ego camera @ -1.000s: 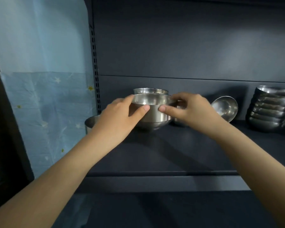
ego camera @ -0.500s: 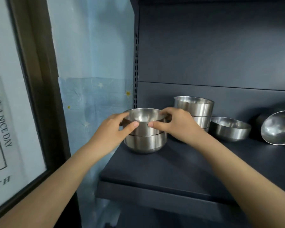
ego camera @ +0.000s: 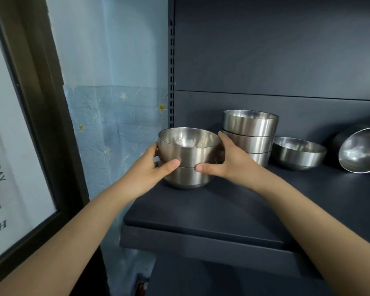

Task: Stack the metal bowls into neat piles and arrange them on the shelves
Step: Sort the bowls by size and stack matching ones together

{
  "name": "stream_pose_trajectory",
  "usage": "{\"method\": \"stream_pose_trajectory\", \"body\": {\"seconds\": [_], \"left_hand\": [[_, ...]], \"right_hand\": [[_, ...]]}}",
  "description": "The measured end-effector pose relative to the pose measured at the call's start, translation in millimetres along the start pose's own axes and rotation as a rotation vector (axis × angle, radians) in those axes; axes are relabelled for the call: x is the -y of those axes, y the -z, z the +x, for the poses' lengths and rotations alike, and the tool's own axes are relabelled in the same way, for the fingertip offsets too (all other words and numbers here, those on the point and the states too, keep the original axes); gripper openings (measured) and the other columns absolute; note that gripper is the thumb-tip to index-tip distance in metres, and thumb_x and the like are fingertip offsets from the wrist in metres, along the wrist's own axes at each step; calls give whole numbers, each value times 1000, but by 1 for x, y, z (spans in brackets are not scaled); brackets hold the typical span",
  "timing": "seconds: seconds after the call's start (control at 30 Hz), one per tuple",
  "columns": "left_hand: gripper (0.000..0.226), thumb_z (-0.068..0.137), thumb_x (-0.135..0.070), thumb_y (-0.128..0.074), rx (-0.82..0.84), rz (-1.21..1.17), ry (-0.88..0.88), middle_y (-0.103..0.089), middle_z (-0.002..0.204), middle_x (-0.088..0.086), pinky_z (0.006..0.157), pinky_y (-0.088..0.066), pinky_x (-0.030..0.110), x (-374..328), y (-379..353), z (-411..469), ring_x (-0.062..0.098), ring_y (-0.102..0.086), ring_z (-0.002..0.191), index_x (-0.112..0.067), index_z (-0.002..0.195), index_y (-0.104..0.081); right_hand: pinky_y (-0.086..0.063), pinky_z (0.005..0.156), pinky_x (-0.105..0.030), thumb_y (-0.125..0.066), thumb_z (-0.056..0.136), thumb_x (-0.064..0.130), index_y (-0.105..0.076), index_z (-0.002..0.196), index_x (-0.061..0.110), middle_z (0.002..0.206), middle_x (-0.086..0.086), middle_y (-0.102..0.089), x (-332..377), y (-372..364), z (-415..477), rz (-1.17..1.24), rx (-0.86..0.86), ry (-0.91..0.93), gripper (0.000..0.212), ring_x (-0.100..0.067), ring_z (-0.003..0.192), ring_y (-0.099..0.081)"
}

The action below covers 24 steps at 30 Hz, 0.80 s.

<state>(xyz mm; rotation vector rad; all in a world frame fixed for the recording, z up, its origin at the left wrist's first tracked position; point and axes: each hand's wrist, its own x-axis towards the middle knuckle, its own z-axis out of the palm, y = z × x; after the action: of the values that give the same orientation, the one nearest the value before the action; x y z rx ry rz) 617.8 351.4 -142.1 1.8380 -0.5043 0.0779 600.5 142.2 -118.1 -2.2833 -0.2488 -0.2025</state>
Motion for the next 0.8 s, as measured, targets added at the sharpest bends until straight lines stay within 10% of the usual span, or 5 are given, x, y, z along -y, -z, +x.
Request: {"method": "stream_pose_trajectory", "body": {"seconds": [0.33, 0.47, 0.8], "left_hand": [[69, 53, -73, -68, -77, 133, -138, -60, 115, -21, 92, -51, 39, -33, -11, 3, 9, -63, 105, -39, 111, -51], [50, 56, -66, -71, -54, 62, -213, -65, 108, -14, 81, -57, 37, -75, -28, 26, 12, -67, 96, -40, 95, -55], [61, 56, -55, -66, -4, -2, -284, -68, 103, -9, 70, -58, 27, -150, -60, 114, 4, -67, 90, -21, 107, -61]], "right_hand": [[-43, 103, -28, -78, 46, 63, -39, 135, 28, 130, 11, -56, 8, 44, -26, 2, -179, 110, 104, -9, 118, -55], [-47, 101, -36, -74, 32, 79, -35, 144, 20, 135, 5, -55, 17, 90, -27, -45, -285, 146, 133, -11, 119, -56], [-60, 76, -39, -77, 48, 51, -60, 108, 12, 106, -6, -67, 26, 180, 8, 102, -369, 190, 74, -18, 93, -67]]}}
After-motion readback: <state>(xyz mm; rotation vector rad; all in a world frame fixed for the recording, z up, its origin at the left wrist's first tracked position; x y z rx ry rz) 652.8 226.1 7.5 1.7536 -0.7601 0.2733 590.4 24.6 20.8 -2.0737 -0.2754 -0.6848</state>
